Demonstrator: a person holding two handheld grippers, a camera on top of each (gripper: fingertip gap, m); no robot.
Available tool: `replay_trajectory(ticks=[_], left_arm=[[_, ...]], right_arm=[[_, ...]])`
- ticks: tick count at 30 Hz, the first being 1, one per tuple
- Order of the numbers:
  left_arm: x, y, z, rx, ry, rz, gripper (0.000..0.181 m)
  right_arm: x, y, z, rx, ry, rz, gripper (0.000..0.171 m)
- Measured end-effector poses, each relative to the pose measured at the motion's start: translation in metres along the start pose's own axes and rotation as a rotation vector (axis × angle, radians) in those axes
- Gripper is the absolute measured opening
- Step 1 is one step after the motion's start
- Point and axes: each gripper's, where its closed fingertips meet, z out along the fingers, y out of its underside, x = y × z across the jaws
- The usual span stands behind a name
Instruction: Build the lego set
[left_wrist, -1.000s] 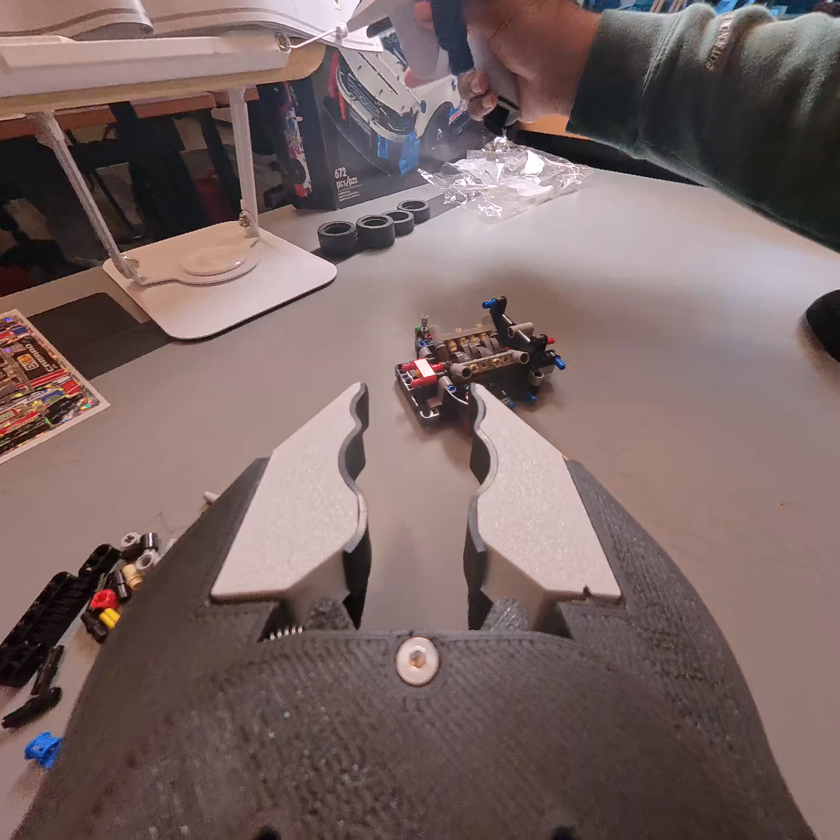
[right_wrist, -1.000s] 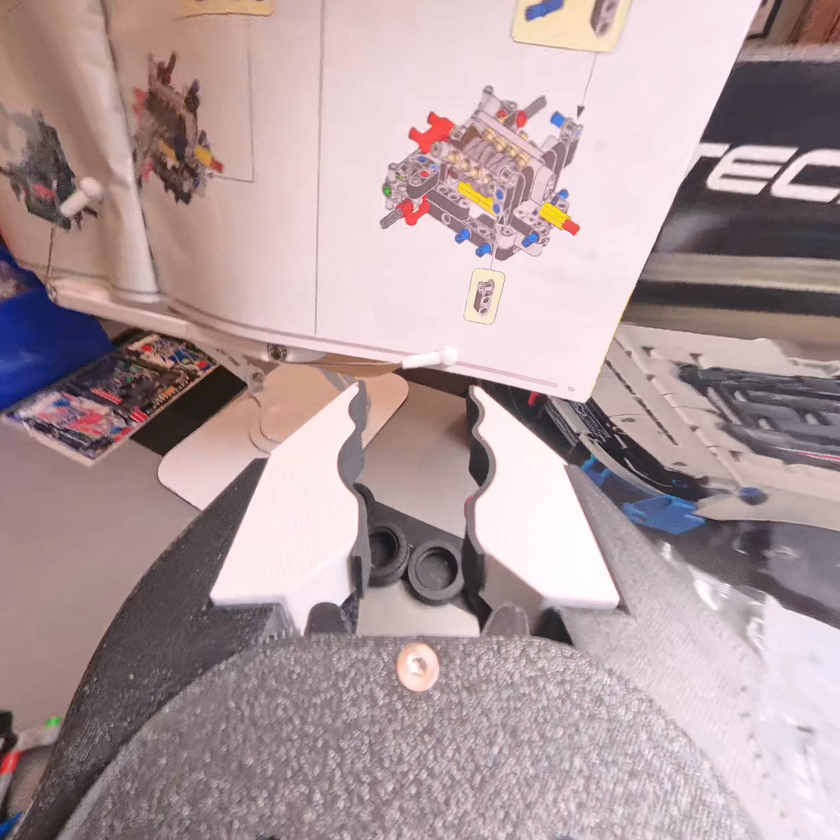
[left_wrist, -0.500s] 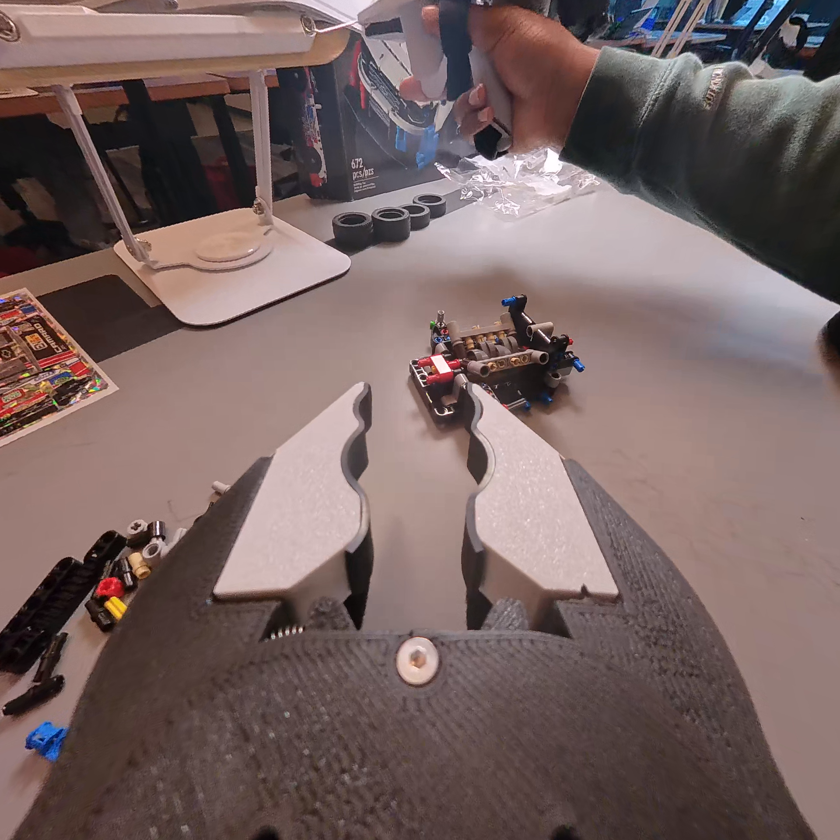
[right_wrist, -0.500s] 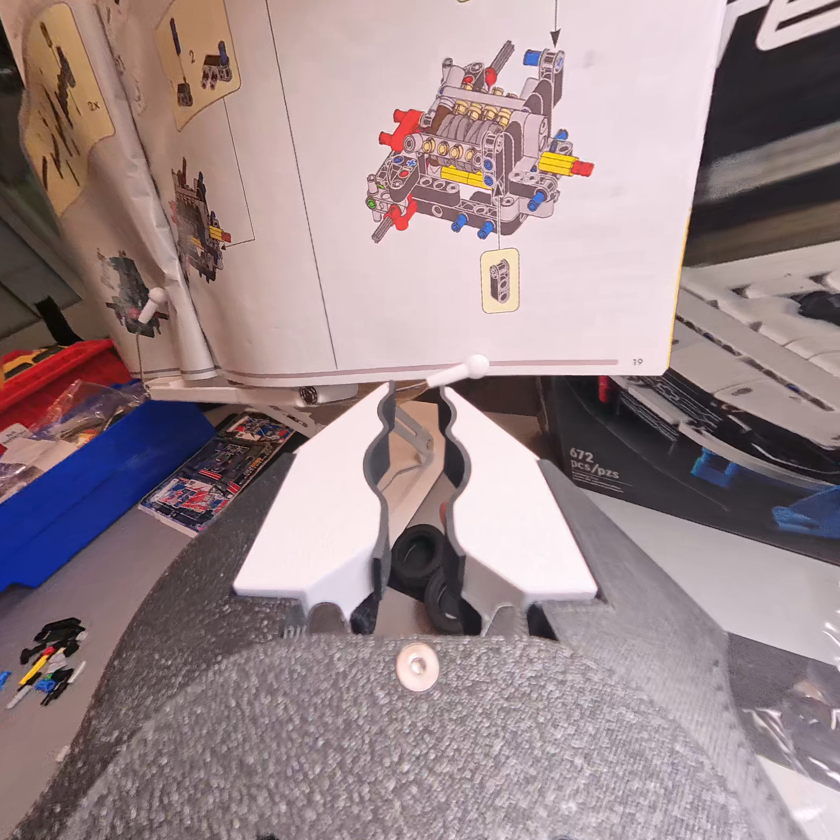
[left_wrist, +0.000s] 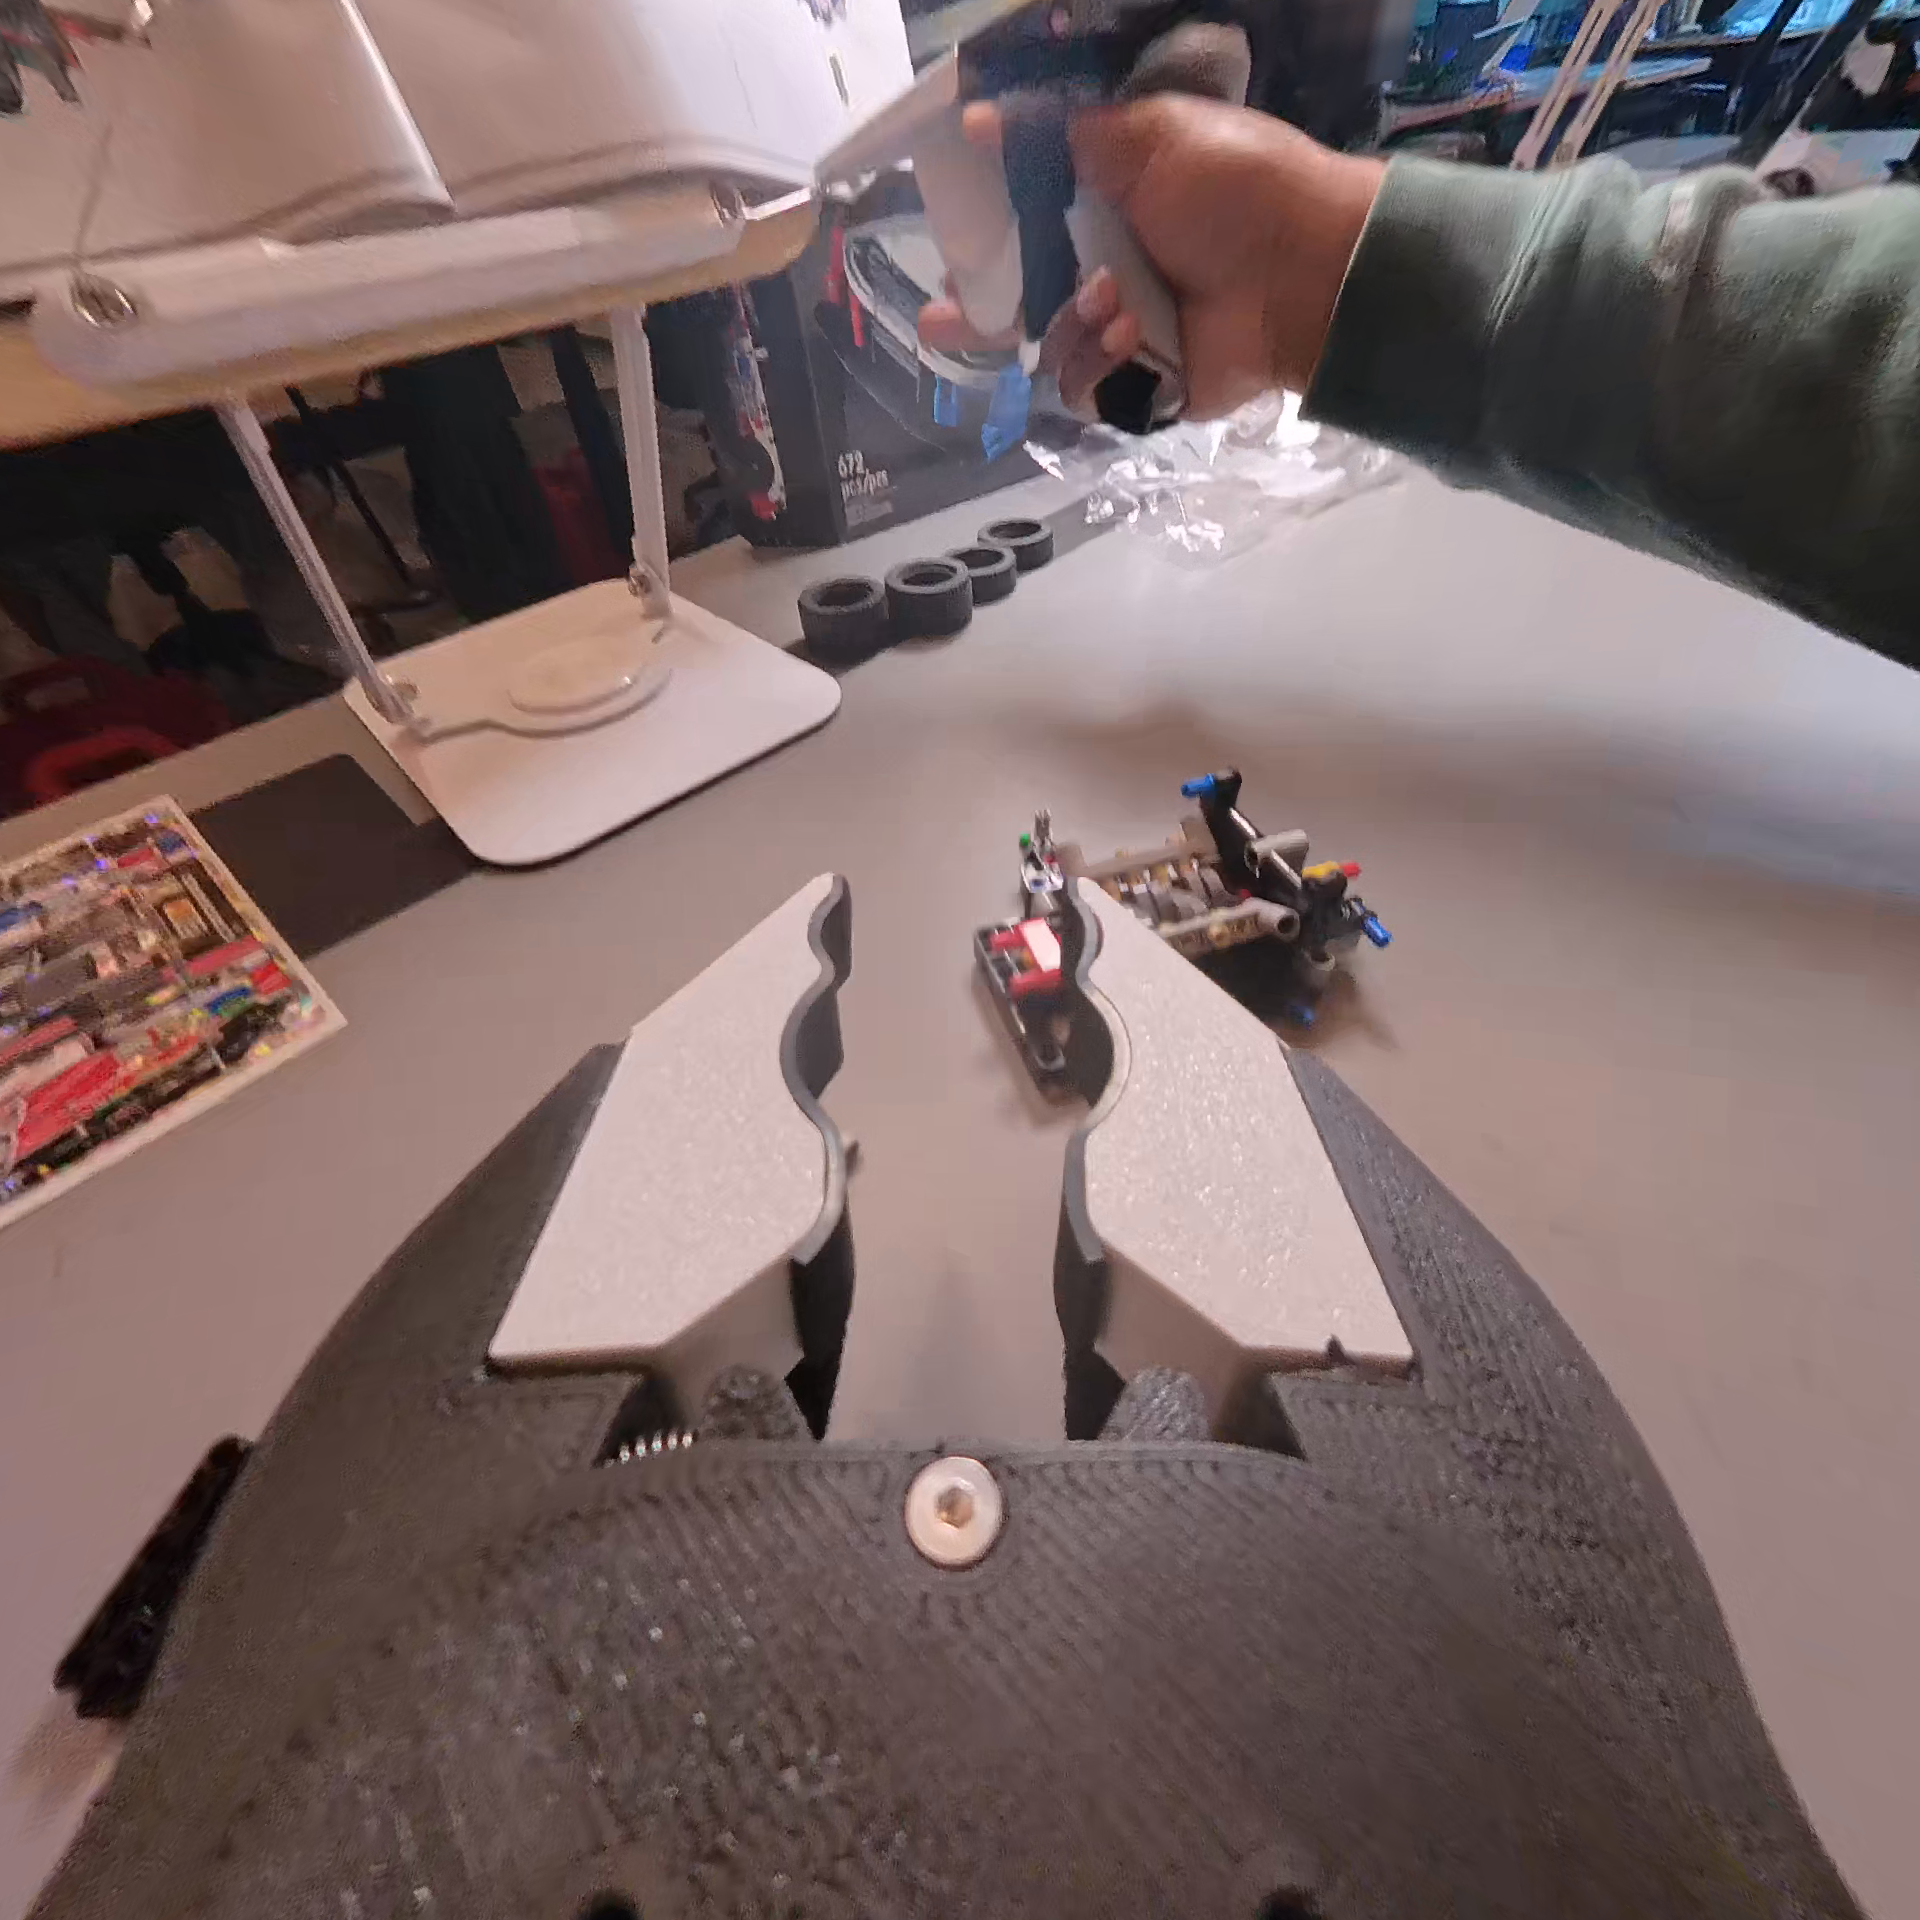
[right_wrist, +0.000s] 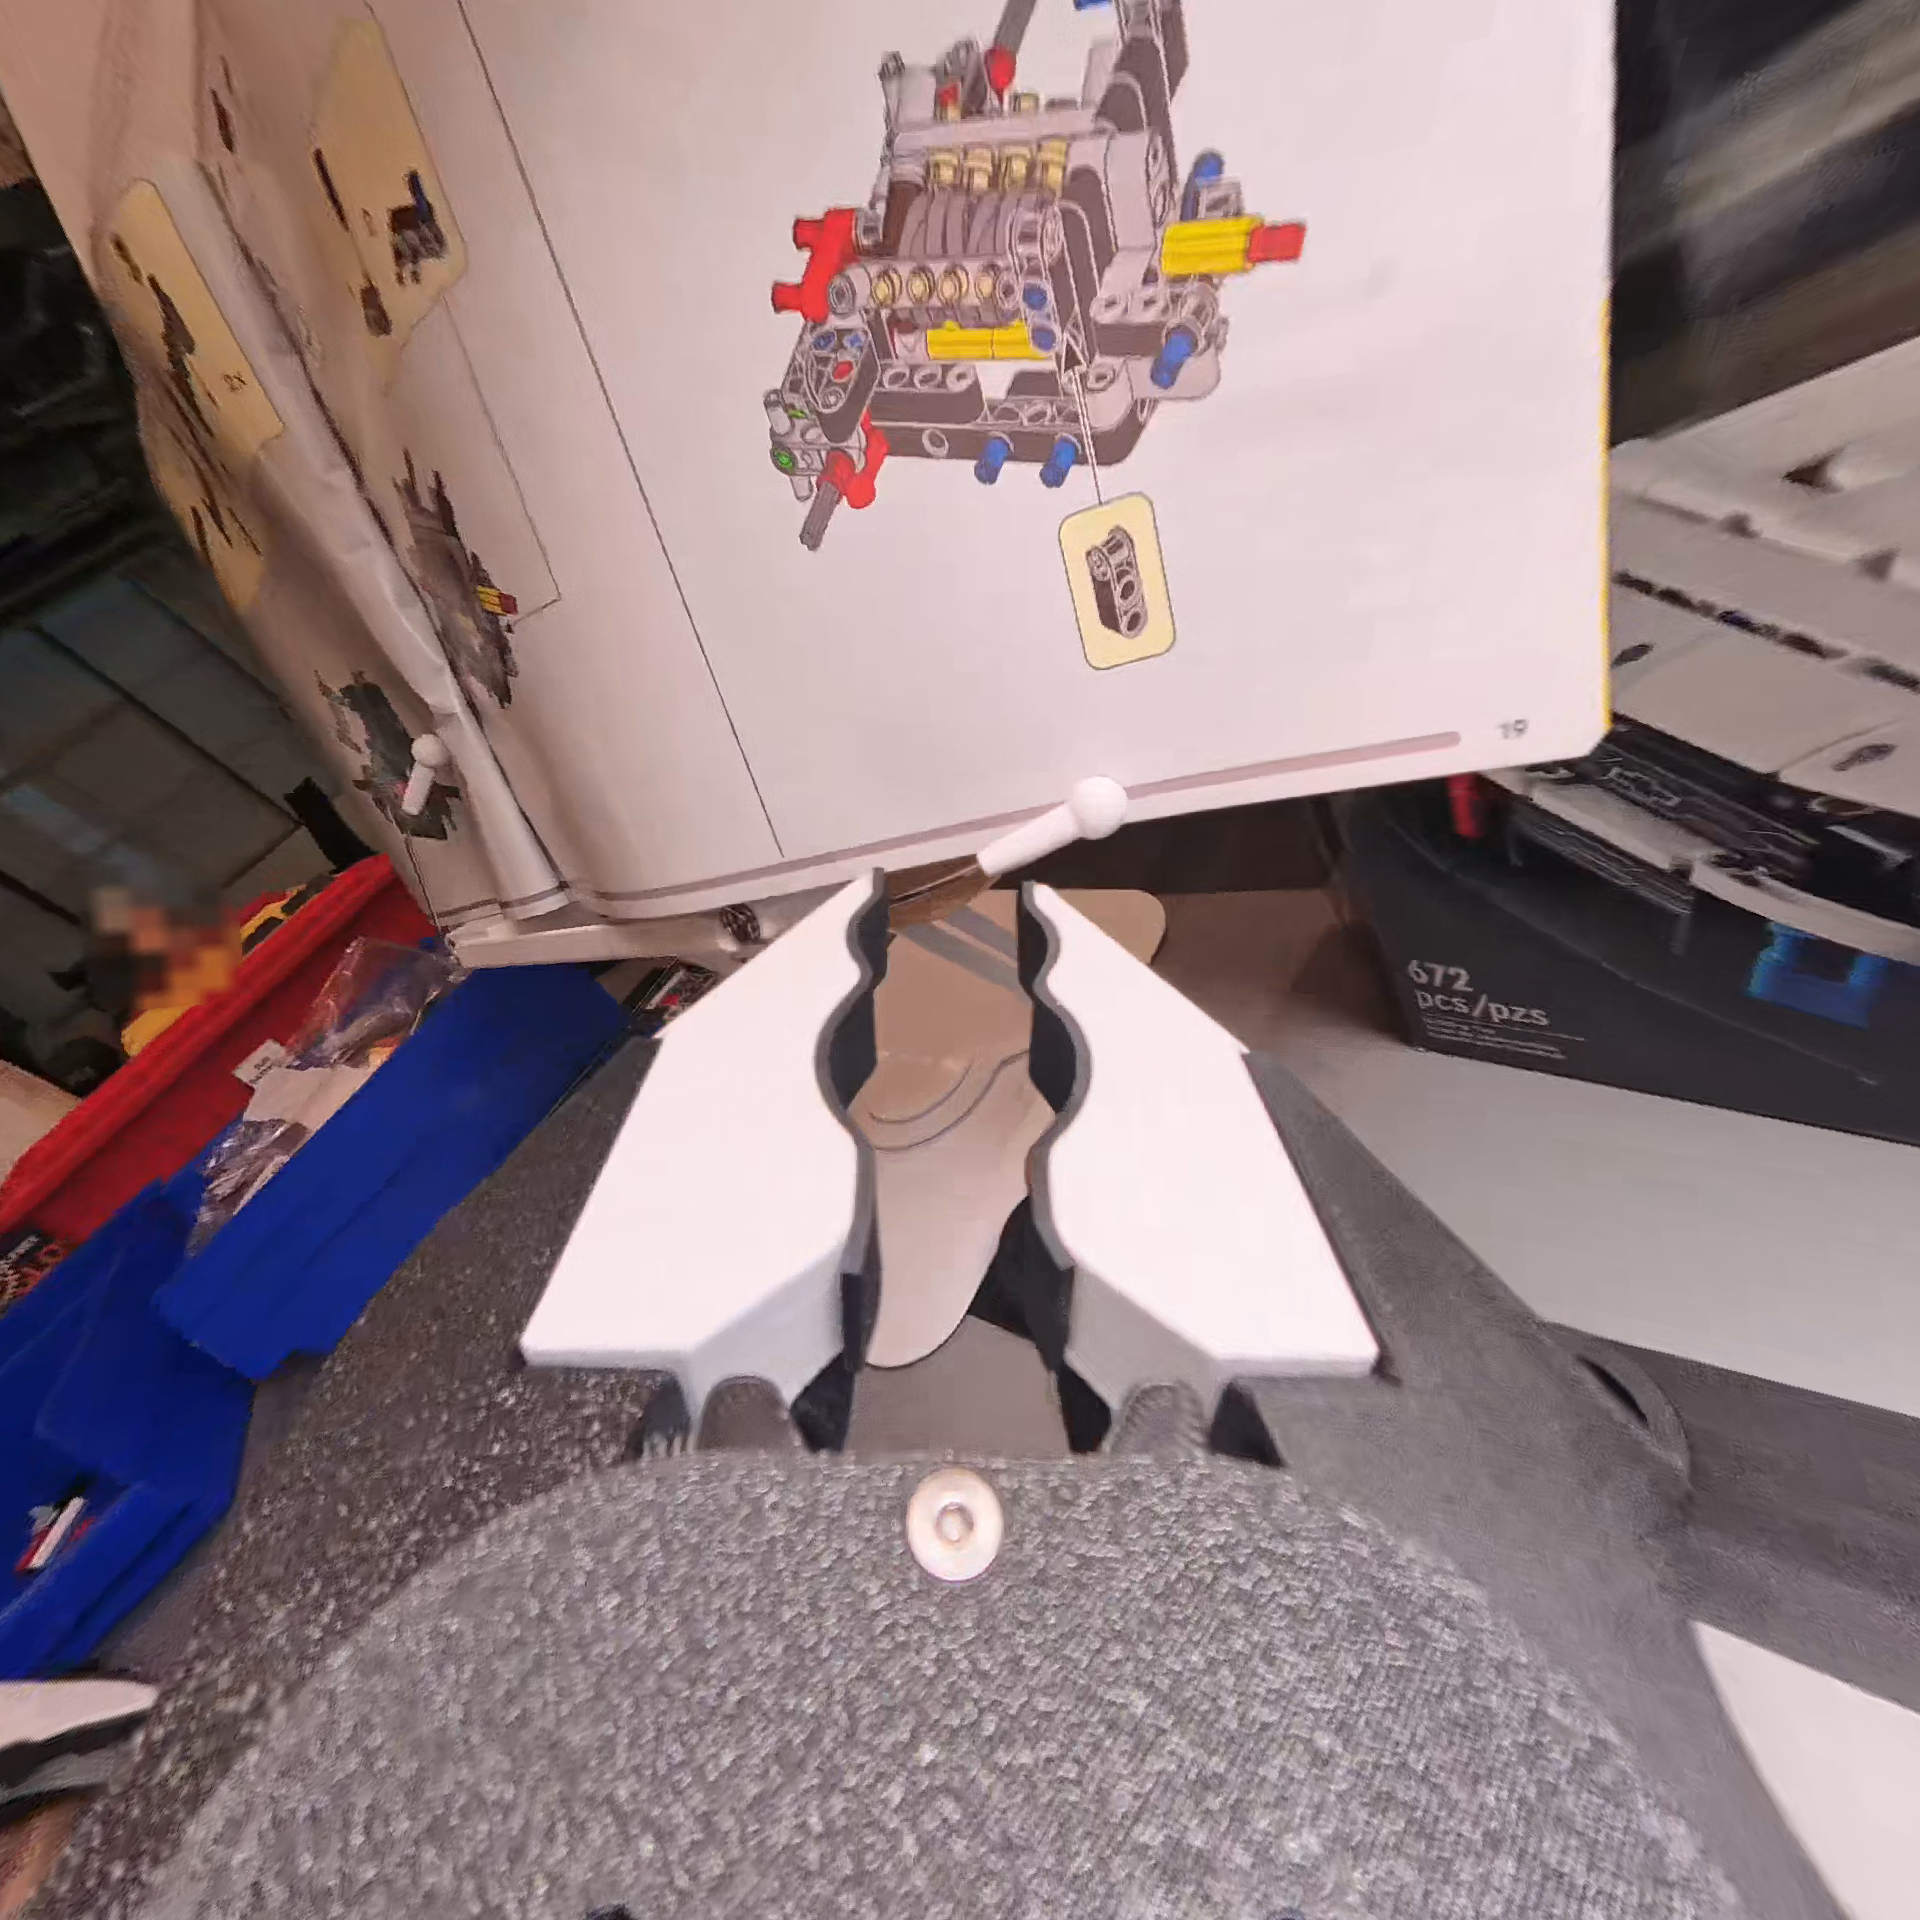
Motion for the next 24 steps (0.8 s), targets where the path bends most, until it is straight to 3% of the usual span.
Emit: replay_trajectory(ticks=[1, 6, 7, 11, 15, 18, 21, 24], left_arm=[[-0.003, -0.008, 0.002, 0.015, -0.006, 0.006, 0.038], [-0.062, -0.074, 0.016, 0.044, -0.136, 0.052, 0.034], [-0.078, -0.092, 0.023, 0.053, -0.156, 0.044, 0.034], [-0.143, -0.138, 0.071, 0.005, -0.215, 0.040, 0.044], [-0.180, -0.136, 0.129, -0.139, -0.261, 0.167, 0.040], [-0.203, -0.134, 0.135, -0.142, -0.374, 0.238, 0.000], [-0.225, -0.131, 0.110, -0.030, -0.452, 0.085, 0.004], [-0.235, -0.105, 0.091, 0.034, -0.394, -0.197, 0.010]], right_arm=[[-0.001, 0.000, 0.003, 0.016, -0.013, -0.003, 0.020], [0.004, 0.025, -0.003, -0.012, -0.077, 0.048, 0.025], [0.008, 0.033, -0.006, -0.045, -0.068, 0.033, 0.033], [0.022, 0.024, -0.026, -0.024, 0.011, -0.021, 0.046], [0.012, -0.016, -0.040, 0.033, 0.143, -0.293, 0.053], [-0.004, -0.034, -0.036, 0.016, 0.167, -0.428, 0.059], [-0.009, -0.046, -0.031, 0.016, 0.185, -0.500, 0.062], [-0.008, -0.054, -0.025, 0.029, 0.218, -0.565, 0.063]])
